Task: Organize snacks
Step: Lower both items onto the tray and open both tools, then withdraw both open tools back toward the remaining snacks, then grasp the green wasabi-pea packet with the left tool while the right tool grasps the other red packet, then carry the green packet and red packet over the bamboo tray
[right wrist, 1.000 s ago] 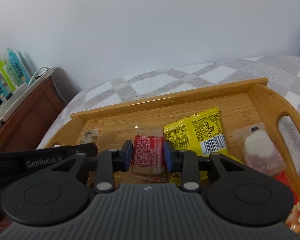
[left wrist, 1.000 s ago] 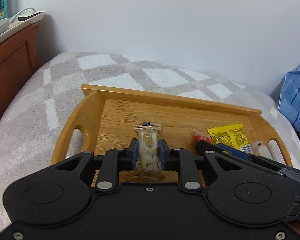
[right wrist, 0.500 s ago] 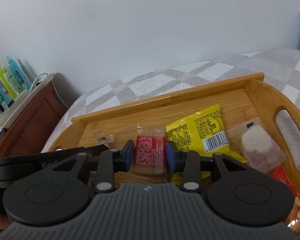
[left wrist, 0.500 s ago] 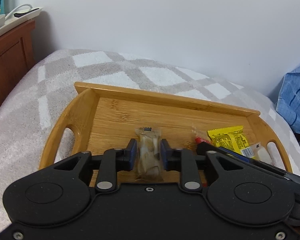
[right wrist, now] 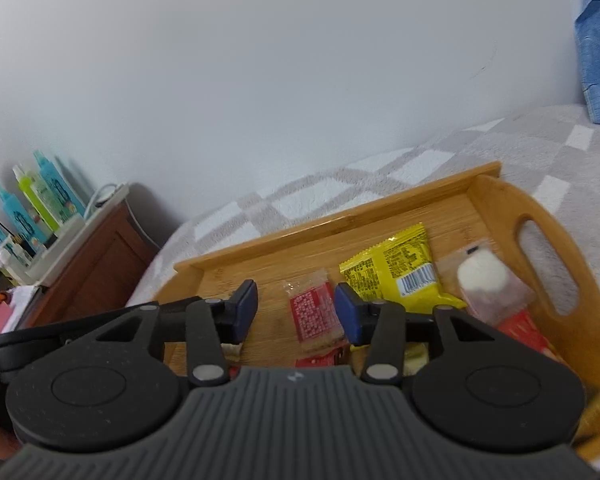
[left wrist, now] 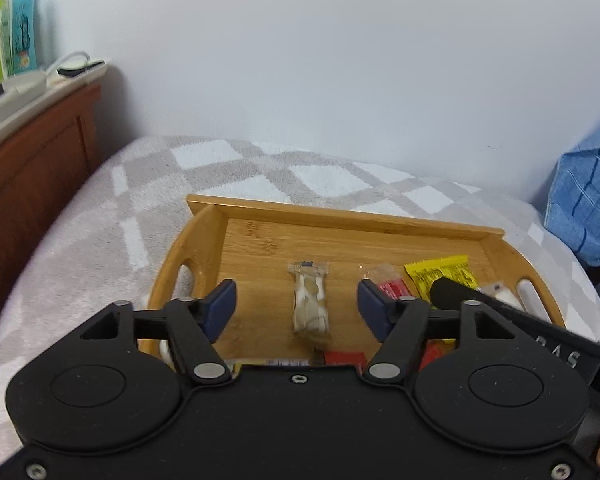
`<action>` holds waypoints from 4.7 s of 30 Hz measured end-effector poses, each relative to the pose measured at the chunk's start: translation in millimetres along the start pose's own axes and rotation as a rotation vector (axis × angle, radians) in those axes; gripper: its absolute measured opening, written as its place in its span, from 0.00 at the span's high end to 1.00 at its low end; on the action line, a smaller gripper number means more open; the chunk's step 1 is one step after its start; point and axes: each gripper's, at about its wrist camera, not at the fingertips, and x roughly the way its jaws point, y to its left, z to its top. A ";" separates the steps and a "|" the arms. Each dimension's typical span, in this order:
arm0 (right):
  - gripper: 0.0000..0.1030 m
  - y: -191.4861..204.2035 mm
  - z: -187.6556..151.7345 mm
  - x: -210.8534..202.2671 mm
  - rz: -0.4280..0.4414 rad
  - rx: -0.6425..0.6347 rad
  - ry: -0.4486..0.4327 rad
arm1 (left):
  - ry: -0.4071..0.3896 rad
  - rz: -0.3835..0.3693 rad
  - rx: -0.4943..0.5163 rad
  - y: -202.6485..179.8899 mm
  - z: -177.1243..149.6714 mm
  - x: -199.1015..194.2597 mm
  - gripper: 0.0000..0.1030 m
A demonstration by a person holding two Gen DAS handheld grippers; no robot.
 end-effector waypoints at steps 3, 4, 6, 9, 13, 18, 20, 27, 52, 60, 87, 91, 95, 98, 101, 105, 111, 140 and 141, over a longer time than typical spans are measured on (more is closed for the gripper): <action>0.37 -1.0 -3.2 -18.7 0.003 0.002 -0.025 | -0.021 -0.003 0.020 -3.1 -8.0 -21.6 0.25; 0.36 -0.4 -4.7 -24.9 -0.002 -0.009 -0.037 | -0.025 -0.007 0.024 -4.0 -10.9 -28.2 0.22; 0.34 0.0 -9.3 -39.0 -0.022 -0.040 -0.070 | -0.032 -0.015 0.034 -5.6 -17.7 -40.8 0.21; 0.34 -3.8 -20.5 -58.3 -0.046 -0.058 -0.099 | -0.039 -0.014 0.052 -8.1 -29.2 -58.6 0.18; 0.32 -9.1 -41.1 -81.5 -0.058 -0.055 -0.105 | -0.046 -0.018 0.076 -10.0 -47.0 -80.2 0.16; 0.30 -12.1 -65.3 -109.1 -0.079 -0.071 -0.118 | -0.053 -0.015 0.099 -9.7 -69.0 -102.3 0.14; 0.29 -13.4 -76.1 -120.1 -0.090 -0.083 -0.117 | -0.055 -0.016 0.100 -7.9 -78.6 -108.8 0.13; 0.28 -12.0 -112.8 -145.7 -0.139 -0.122 -0.095 | -0.047 0.003 0.099 0.5 -114.3 -126.1 0.12; 0.50 -22.4 -155.1 -152.2 -0.159 0.034 -0.021 | 0.073 0.009 0.047 28.5 -164.8 -109.4 0.51; 0.45 -31.3 -126.9 -130.9 -0.112 0.079 0.030 | 0.038 0.018 0.059 29.4 -164.6 -111.6 0.45; 0.65 13.7 -135.1 -110.3 -0.213 -0.236 0.022 | 0.034 0.016 0.089 27.2 -166.3 -104.4 0.71; 0.65 15.3 -136.5 -113.8 -0.191 -0.223 0.008 | 0.034 0.002 0.100 24.1 -166.9 -108.3 0.72; 0.65 17.4 -138.3 -120.9 -0.163 -0.219 -0.015 | 0.028 0.000 0.093 24.4 -165.2 -113.1 0.72; 0.65 18.3 -137.7 -126.1 -0.142 -0.211 -0.030 | 0.012 -0.003 0.092 23.4 -161.0 -119.2 0.72; 0.65 17.5 -133.3 -129.7 -0.111 -0.181 -0.047 | -0.010 -0.010 0.091 20.9 -153.2 -125.9 0.72; 0.65 19.1 -126.1 -134.8 -0.079 -0.155 -0.103 | -0.031 -0.003 0.083 17.4 -139.3 -130.7 0.72; 0.65 23.0 -106.1 -134.5 -0.050 -0.158 -0.158 | -0.064 0.009 0.071 13.7 -116.5 -127.3 0.72; 0.65 47.9 -24.9 -31.8 -0.007 -0.176 -0.171 | -0.099 0.031 -0.041 25.8 -12.9 -27.1 0.72; 0.65 46.7 -23.2 -28.0 -0.005 -0.170 -0.166 | -0.094 0.032 -0.041 26.2 -11.1 -22.1 0.72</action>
